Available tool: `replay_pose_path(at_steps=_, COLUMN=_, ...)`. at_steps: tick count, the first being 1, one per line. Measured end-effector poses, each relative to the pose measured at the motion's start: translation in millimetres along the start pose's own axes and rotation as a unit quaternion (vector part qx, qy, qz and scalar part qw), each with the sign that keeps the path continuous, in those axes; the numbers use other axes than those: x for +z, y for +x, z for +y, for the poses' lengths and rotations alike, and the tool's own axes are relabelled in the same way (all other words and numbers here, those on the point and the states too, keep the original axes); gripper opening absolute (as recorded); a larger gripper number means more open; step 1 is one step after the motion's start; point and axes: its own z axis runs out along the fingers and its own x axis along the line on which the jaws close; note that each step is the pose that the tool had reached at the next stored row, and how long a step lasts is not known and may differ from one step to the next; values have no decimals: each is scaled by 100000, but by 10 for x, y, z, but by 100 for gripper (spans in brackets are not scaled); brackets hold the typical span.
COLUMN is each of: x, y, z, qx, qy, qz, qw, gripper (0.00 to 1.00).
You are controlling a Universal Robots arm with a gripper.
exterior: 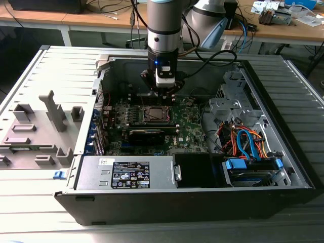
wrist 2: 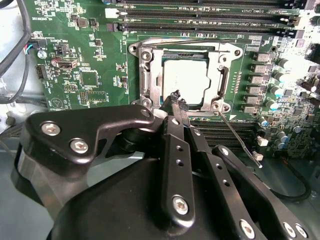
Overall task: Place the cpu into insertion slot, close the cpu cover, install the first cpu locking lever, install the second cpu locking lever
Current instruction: 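Install the second cpu locking lever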
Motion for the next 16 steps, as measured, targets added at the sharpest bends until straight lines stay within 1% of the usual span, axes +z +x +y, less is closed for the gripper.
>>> replay_pose_path(at_steps=16, x=0, y=0, z=0, qx=-1080, qy=-56, qz=-13, qw=99994, gripper=11)
